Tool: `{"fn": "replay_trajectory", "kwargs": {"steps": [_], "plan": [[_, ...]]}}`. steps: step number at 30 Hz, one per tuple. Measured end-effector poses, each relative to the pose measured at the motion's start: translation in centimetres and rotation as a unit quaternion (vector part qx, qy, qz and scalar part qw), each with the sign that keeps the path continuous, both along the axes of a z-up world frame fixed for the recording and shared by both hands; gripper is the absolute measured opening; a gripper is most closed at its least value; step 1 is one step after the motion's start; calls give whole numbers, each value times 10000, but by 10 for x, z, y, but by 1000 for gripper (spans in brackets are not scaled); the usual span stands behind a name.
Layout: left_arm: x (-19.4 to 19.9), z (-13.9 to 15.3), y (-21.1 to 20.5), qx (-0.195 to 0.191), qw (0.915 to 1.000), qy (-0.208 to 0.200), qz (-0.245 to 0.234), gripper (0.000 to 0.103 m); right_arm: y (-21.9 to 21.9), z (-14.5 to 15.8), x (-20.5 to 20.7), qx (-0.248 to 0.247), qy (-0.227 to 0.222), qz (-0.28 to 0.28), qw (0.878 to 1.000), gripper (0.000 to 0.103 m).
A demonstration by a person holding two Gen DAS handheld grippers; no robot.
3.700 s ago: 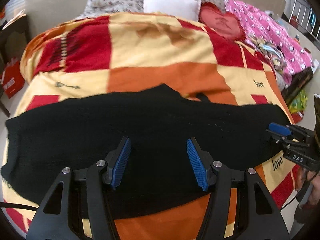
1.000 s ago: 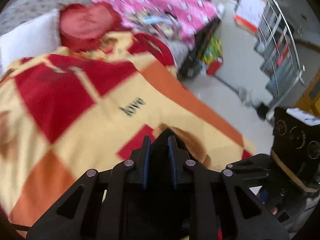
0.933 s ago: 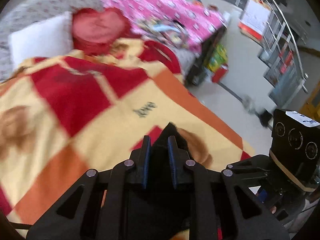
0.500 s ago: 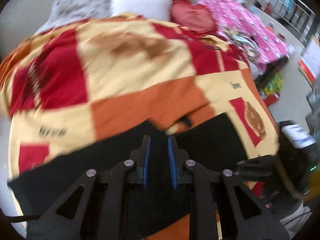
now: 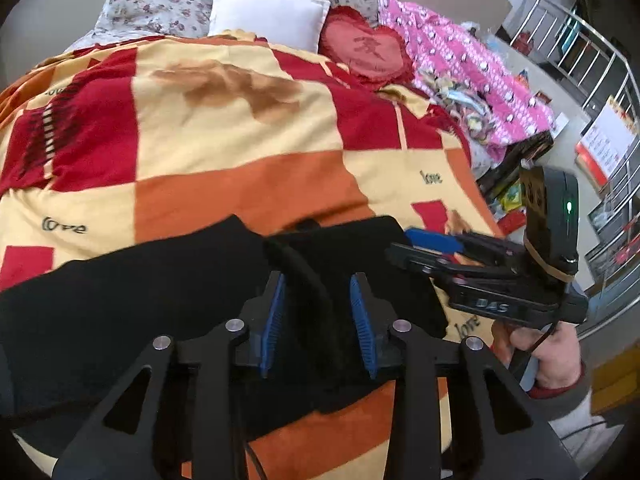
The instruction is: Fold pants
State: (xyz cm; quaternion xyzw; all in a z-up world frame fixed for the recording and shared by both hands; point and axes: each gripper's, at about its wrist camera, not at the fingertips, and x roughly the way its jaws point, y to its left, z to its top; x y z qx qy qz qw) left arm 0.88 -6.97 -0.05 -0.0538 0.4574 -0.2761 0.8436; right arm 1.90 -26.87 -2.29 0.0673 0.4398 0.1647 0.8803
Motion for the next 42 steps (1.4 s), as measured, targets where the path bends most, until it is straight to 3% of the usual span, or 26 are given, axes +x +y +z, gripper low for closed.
{"fn": "replay_trajectory", "kwargs": {"steps": [5,11,16,19,28,36,42], "plan": [[10,-36,-13,748,9963,215,359,32,18,-20,19,-777,77,-79,9969,48],[7,-42,-9,636,9969,226,412,34,1,-18,16,-422,152,-98,9989,50],[5,-44,-9,631,9968,220,435,34,12,6,-19,-375,-101,111,9992,50],[5,-45,-8,582,9969,226,471,34,22,5,-38,-99,-47,307,9995,50],[3,-46,-8,556,9969,179,523,35,33,-18,-55,-566,118,423,9974,50],[-9,-39,1,634,9963,125,564,35,37,12,-44,-432,30,434,9981,50],[-22,-31,32,767,9935,23,845,35,58,11,-10,-541,-41,496,9973,50]]}}
